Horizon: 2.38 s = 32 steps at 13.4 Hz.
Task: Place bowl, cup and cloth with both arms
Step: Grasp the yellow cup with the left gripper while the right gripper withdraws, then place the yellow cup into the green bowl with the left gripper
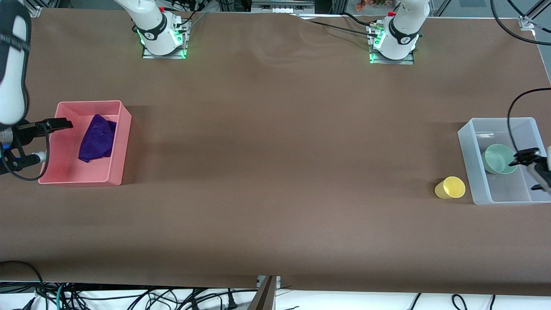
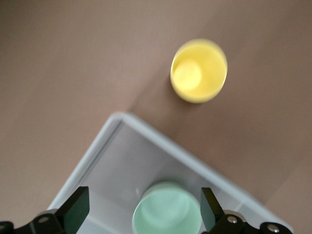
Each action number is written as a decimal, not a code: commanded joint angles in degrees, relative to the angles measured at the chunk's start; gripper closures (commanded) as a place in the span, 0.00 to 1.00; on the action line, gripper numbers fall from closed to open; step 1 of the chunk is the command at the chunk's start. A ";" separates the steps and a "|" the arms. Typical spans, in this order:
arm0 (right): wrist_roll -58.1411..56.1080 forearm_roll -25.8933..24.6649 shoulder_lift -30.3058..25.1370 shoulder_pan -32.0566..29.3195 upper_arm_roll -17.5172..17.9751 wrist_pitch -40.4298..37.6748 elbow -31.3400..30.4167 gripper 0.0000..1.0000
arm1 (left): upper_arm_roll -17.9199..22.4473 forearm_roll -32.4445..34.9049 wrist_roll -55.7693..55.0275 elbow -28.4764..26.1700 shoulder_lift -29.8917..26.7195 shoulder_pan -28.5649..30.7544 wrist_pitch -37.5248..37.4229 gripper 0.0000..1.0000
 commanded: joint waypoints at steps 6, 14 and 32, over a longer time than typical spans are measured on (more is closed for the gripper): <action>5.55 0.29 -8.01 -0.16 3.97 -0.98 6.21 0.00 | 0.79 -4.75 -7.69 -0.88 10.21 -5.33 10.41 0.32; 12.19 -1.02 -24.73 -1.48 8.97 9.93 -14.98 0.00 | 0.53 -3.95 -7.78 0.16 8.57 -5.33 5.34 1.00; 15.31 -6.21 -24.64 -2.88 13.20 7.46 -14.72 0.00 | 1.50 1.23 13.67 -2.73 3.72 10.67 2.50 0.00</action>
